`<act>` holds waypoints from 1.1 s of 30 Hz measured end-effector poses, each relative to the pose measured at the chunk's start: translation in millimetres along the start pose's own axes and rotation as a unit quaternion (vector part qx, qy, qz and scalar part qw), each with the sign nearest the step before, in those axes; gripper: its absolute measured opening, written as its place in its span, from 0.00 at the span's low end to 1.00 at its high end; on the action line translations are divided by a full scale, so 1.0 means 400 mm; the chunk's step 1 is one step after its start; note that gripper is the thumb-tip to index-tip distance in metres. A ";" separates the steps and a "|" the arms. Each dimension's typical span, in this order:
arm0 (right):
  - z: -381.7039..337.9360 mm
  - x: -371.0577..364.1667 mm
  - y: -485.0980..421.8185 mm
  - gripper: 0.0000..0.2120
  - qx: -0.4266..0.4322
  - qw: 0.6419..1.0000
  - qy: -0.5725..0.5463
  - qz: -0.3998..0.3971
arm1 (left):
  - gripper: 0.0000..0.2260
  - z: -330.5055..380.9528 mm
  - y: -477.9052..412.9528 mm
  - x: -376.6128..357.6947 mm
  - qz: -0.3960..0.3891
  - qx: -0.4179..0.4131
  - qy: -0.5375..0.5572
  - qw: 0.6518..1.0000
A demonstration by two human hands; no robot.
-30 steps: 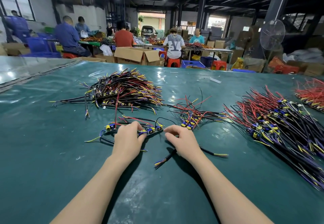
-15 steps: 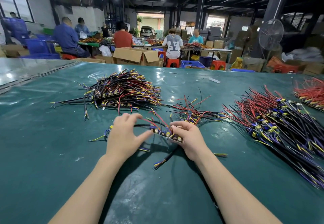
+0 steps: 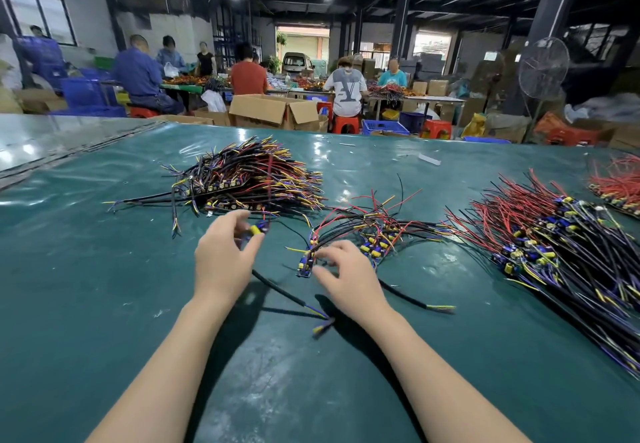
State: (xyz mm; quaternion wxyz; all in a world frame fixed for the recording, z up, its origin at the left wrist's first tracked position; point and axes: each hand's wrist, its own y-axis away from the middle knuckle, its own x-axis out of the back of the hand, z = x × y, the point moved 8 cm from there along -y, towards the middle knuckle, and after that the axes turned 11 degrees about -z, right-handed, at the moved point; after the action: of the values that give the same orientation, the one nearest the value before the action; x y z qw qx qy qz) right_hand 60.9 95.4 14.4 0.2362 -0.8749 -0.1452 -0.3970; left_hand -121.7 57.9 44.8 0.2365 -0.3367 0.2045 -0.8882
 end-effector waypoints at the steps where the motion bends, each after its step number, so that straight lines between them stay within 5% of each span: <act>1: 0.012 0.021 0.000 0.09 -0.021 0.995 -0.084 0.041 | 0.13 0.028 0.004 -0.009 -0.010 -0.024 0.028 0.999; 4: 0.029 0.019 0.001 0.05 -0.061 0.929 -0.362 0.034 | 0.12 0.081 0.030 -0.077 -0.101 -0.047 0.090 0.990; 6: 0.022 0.012 0.004 0.06 -0.058 0.907 -0.417 0.014 | 0.11 0.096 0.050 -0.126 -0.167 -0.041 0.119 0.978; 9: 0.014 0.017 0.007 0.06 -0.044 0.903 -0.428 0.007 | 0.10 0.076 0.062 -0.168 -0.226 0.037 0.202 0.952; 13: 0.009 0.006 0.011 0.05 -0.034 0.904 -0.425 -0.023 | 0.05 0.043 0.091 -0.214 -0.307 0.183 0.386 0.851; 22: 0.003 0.015 0.013 0.17 0.002 0.884 -0.454 -0.110 | 0.07 0.055 0.106 -0.230 -0.378 0.207 0.468 0.772; 25: 0.009 0.027 0.016 0.18 -0.010 0.878 -0.463 -0.123 | 0.06 0.054 0.107 -0.233 -0.372 0.221 0.489 0.758; 29: 0.028 0.044 0.017 0.13 -0.044 0.893 -0.447 -0.023 | 0.06 0.052 0.102 -0.234 -0.315 0.221 0.492 0.781; 33: 0.049 0.037 0.017 0.10 -0.080 0.858 -0.505 0.051 | 0.06 0.064 0.094 -0.230 -0.300 0.196 0.491 0.794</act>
State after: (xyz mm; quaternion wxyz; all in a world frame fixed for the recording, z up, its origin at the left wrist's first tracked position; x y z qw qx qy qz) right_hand 85.6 101.1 12.4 0.0793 -0.9774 -0.1677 0.1014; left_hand -32.2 73.7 -3.3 -0.1127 0.1544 0.0032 -0.9816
